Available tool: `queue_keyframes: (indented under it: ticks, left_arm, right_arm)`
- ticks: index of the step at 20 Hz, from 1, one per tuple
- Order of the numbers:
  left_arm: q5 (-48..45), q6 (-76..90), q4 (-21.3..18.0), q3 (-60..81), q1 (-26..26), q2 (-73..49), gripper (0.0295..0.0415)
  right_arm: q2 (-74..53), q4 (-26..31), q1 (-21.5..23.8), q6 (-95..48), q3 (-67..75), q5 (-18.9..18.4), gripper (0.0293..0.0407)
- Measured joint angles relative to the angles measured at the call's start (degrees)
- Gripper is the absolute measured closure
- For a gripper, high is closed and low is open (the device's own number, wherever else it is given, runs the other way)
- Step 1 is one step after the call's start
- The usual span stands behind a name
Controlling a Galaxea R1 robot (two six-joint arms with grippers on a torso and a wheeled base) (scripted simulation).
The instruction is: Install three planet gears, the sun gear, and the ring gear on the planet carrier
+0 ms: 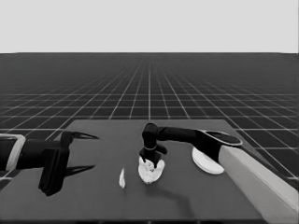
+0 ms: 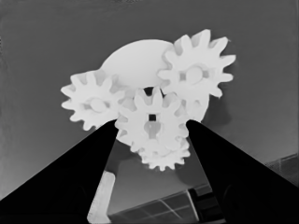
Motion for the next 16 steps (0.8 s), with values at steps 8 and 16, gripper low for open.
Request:
queue_keyframes:
  ticks: [8, 16]
  left_arm:
    - [0.00, 0.00, 0.00, 0.00, 0.00, 0.00, 0.0326]
    - [0.00, 0.00, 0.00, 0.00, 0.00, 0.00, 0.0326]
  right_arm:
    - [0.00, 0.00, 0.00, 4.80, 0.00, 0.00, 0.0390]
    - [0.00, 0.00, 0.00, 9.60, 0.00, 0.00, 0.0390]
